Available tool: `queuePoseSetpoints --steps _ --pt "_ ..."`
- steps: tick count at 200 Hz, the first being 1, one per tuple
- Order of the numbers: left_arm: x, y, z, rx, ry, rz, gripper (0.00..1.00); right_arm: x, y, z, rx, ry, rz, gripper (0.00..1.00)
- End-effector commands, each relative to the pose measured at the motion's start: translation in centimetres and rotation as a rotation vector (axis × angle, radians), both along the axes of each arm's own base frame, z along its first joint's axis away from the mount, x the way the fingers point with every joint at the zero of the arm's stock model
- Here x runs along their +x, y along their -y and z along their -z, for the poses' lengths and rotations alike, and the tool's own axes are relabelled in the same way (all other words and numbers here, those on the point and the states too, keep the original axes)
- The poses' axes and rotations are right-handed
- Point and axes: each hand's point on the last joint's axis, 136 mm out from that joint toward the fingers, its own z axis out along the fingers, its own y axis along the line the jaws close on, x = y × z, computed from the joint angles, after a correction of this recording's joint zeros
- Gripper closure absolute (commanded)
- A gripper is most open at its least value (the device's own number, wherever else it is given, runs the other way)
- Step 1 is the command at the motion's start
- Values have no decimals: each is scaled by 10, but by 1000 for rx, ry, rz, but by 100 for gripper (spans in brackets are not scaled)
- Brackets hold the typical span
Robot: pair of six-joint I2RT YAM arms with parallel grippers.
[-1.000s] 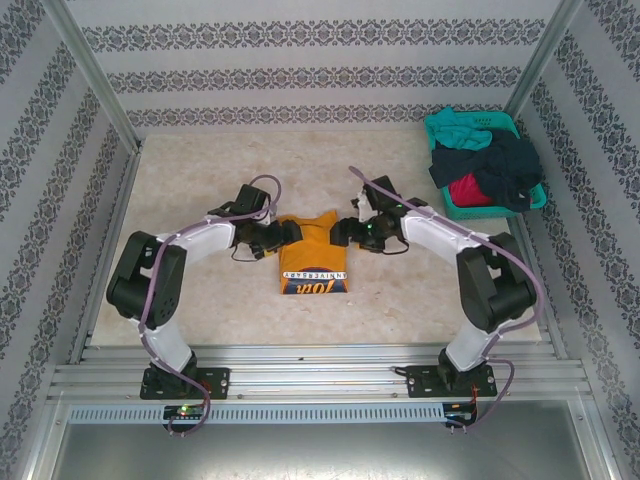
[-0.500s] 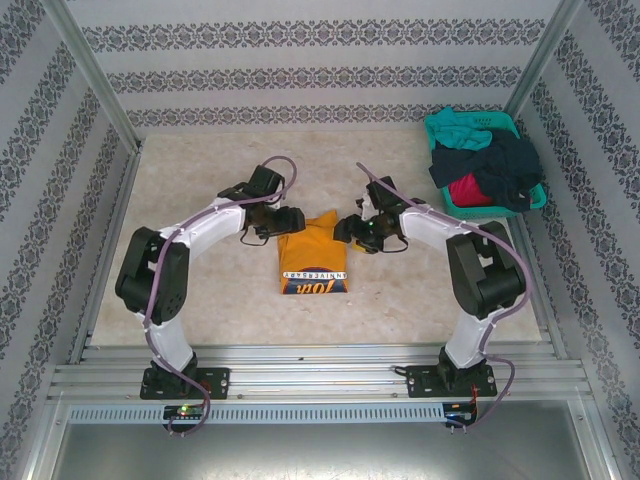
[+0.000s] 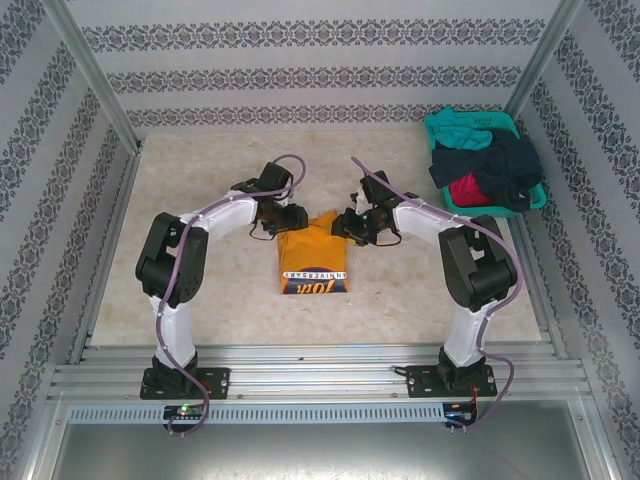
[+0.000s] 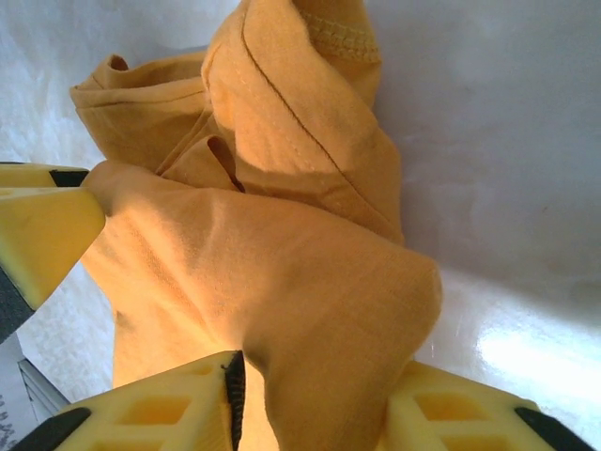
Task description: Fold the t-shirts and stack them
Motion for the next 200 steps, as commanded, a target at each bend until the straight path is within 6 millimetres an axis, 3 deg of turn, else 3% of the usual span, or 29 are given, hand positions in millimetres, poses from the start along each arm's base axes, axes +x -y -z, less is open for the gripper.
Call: queuePoseSetpoints --steps 1,21,54,67,75,102,152,173,200 --pt "-1 10 6 -13 -10 35 53 5 -8 -4 3 15 -11 67" --pt "-4 13 12 -29 -34 37 61 6 -10 -3 4 13 -14 72" --pt "-4 18 13 -65 -36 52 84 10 -14 0 9 12 -27 79" --pt "-3 21 10 -81 -23 57 100 13 -15 -2 6 21 -32 91" --pt "-2 21 7 -83 -12 59 100 14 -16 -5 6 31 -37 100" --pt "-1 12 -17 -49 52 52 100 8 -24 -26 24 105 -89 100" --pt "-18 -18 -59 -5 174 -42 100 -14 -25 -65 -3 232 -145 100" --pt "-19 -29 -65 3 217 -89 100 -7 -29 -73 4 253 -150 100" --pt "-6 -40 -64 5 233 -127 100 14 -37 -78 2 282 -152 100"
